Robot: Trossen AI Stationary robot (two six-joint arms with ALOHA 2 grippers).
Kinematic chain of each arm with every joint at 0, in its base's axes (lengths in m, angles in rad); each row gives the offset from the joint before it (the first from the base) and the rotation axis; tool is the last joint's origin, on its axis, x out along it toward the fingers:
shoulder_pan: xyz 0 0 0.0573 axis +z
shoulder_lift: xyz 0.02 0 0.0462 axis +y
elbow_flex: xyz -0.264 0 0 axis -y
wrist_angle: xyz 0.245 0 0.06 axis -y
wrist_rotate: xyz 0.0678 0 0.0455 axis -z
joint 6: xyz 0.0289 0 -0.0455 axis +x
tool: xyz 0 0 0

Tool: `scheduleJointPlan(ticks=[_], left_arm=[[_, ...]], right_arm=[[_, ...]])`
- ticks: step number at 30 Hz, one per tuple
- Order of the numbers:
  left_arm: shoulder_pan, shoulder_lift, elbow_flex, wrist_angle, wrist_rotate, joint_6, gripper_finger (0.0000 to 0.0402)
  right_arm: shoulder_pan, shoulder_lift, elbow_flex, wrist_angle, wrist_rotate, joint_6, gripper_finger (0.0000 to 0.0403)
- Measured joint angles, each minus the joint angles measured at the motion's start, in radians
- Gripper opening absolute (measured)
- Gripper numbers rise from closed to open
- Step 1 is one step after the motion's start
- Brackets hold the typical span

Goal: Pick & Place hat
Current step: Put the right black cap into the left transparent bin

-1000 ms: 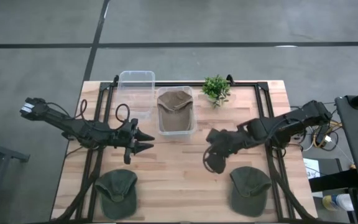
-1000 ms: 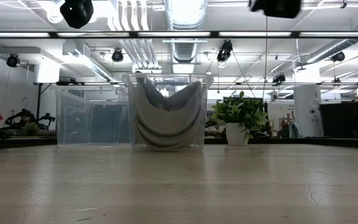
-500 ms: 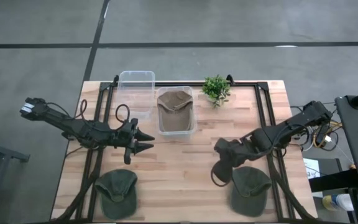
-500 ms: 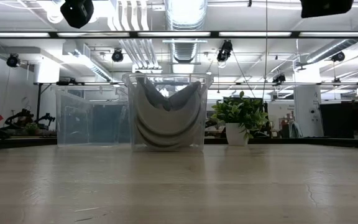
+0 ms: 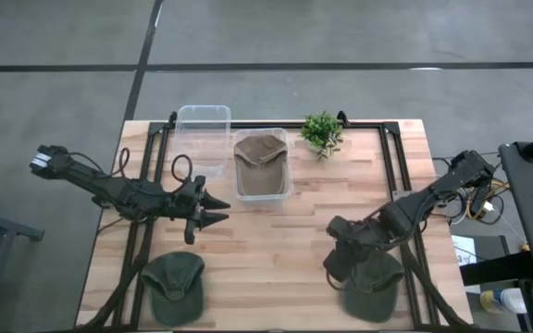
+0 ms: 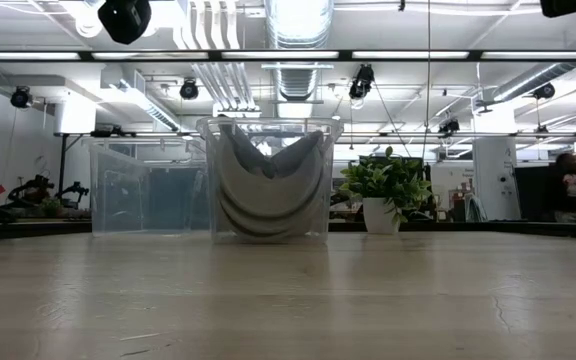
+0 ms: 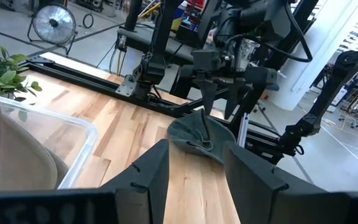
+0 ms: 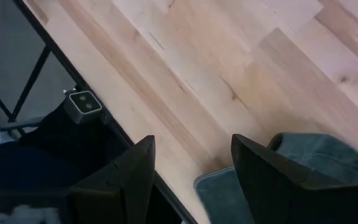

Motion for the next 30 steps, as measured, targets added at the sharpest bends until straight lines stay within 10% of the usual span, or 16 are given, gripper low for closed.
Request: scheduleJointPlan(ticks=[30], left_arm=[[0.009, 0.002, 0.001, 0.036, -0.008, 0.074, 0.0145]], right_arm=[[0.195, 0.0, -0.006, -0.008, -0.024, 0.424, 0.0205]])
